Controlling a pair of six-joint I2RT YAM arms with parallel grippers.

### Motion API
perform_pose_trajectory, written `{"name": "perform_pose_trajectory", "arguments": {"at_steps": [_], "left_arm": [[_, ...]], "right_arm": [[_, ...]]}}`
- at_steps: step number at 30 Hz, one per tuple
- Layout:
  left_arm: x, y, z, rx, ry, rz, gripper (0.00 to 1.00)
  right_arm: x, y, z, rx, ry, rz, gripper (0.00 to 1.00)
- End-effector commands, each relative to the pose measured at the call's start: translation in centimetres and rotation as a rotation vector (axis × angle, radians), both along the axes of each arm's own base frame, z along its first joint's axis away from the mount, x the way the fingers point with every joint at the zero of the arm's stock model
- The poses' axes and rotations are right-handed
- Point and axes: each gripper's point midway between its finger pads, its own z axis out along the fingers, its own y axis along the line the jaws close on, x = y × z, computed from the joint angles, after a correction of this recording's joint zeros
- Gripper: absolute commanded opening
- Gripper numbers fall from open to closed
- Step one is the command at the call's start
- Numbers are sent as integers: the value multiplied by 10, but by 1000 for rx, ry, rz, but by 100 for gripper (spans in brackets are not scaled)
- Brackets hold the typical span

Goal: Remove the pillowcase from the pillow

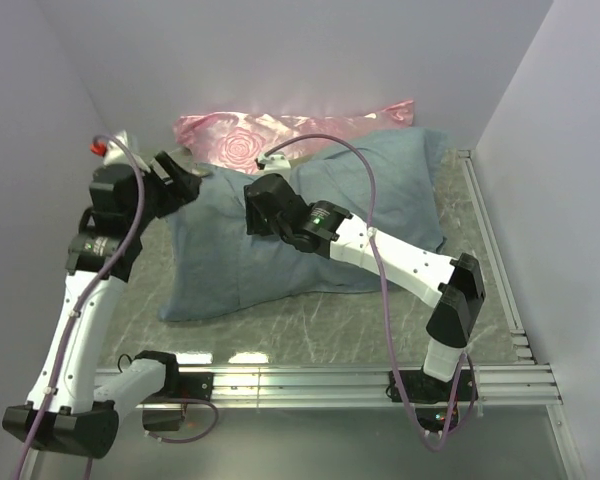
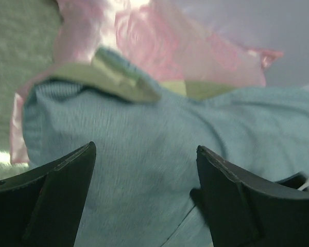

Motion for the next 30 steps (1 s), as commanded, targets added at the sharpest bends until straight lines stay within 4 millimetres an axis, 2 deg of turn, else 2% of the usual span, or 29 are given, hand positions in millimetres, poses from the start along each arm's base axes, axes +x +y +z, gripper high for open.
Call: {"name": "perform_pose_trajectory", "arguments": {"at_steps": [1,2,5,7,8,9,10,12,13,17,19,20,22,23,24,25,26,27,29,30], "left_arm": [[-11,-26,-36,-63,58,-102,84],[-15,-30,-56,-63,97,-113,84],[-20,-48,-84,-63,146,-146,83],[-22,-59,-93,-61,158,-172,81],[-22,-61,-102,-60,169,-176,79],[-22,-62,-106,-60,177,-178,74],[-21,-60,-113,-55,193,-168,62],[-20,-53,-123,-27,221,-132,47],[-21,-52,-126,-21,229,-131,34],[-18,-36,-125,35,226,-58,20],[-17,-30,-122,48,225,-39,17],[-17,-28,-123,52,232,-36,15],[-16,-21,-123,58,238,-19,12],[-16,-19,-121,59,234,-21,11],[-16,-17,-120,57,234,-20,10],[-16,-12,-119,54,232,-11,11],[-17,-12,-115,49,222,-17,11],[-18,-12,-112,48,218,-22,11],[-19,-15,-106,42,211,-40,10],[-20,-16,-104,40,210,-51,9]], "right_arm": [[0,-1,30,68,-26,0,49],[-2,-1,28,72,-21,5,47],[-7,-5,25,82,-5,3,44],[-10,-9,27,98,-1,-2,43],[-13,-12,18,86,9,-3,43],[-16,-16,23,100,5,-5,43],[-19,-19,16,93,13,-6,43],[-21,-27,18,95,9,-22,43],[-22,-32,13,83,11,-31,43],[-25,-44,9,74,11,-52,42],[-21,-53,7,66,17,-78,36],[-20,-61,2,40,29,-99,26],[-8,-81,3,42,40,-158,14],[-6,-93,-4,30,58,-182,6],[-5,-104,3,47,53,-204,4],[5,-125,-2,45,62,-263,2],[8,-137,-2,44,63,-292,0],[8,-149,7,71,53,-314,0],[18,-182,7,79,56,-399,0],[17,-191,16,109,48,-414,0]]}}
